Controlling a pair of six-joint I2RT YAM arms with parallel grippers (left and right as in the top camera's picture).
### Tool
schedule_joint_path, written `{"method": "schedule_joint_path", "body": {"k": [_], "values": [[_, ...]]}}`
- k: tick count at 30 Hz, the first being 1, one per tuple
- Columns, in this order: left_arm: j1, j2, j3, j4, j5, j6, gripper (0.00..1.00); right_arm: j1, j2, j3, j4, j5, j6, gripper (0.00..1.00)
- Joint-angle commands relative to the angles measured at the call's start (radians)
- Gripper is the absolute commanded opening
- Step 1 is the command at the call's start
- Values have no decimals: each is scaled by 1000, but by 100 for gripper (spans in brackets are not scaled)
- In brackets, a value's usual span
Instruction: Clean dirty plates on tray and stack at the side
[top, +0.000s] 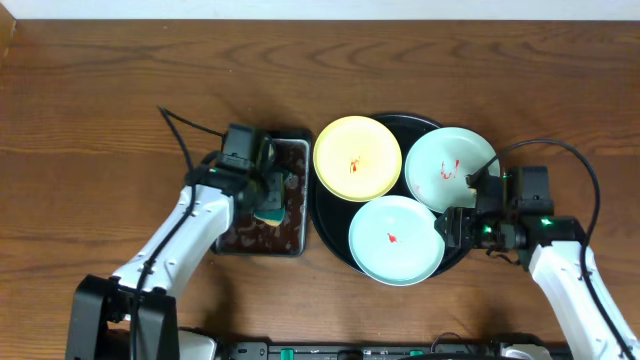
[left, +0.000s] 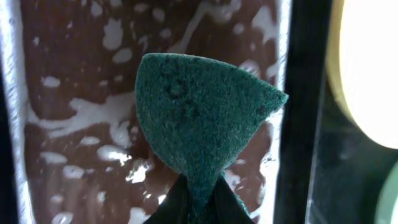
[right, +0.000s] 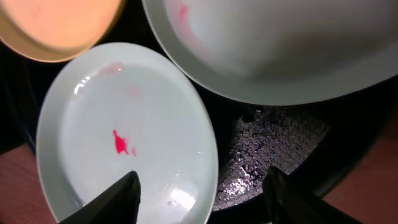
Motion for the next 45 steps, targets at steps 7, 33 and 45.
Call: {"method": "schedule_joint_path", "body": {"k": [7,33,45], "values": [[-20,-6,116,-160,-101,-16,7,11,128,-7,32,-24,12,49],[-32,-10,151,-140,209,-17,7,11,302,-7,106,-83,13,1],[-317,-1,151,153,306,-192,7,11,302,-7,116,-105,12,1]]}}
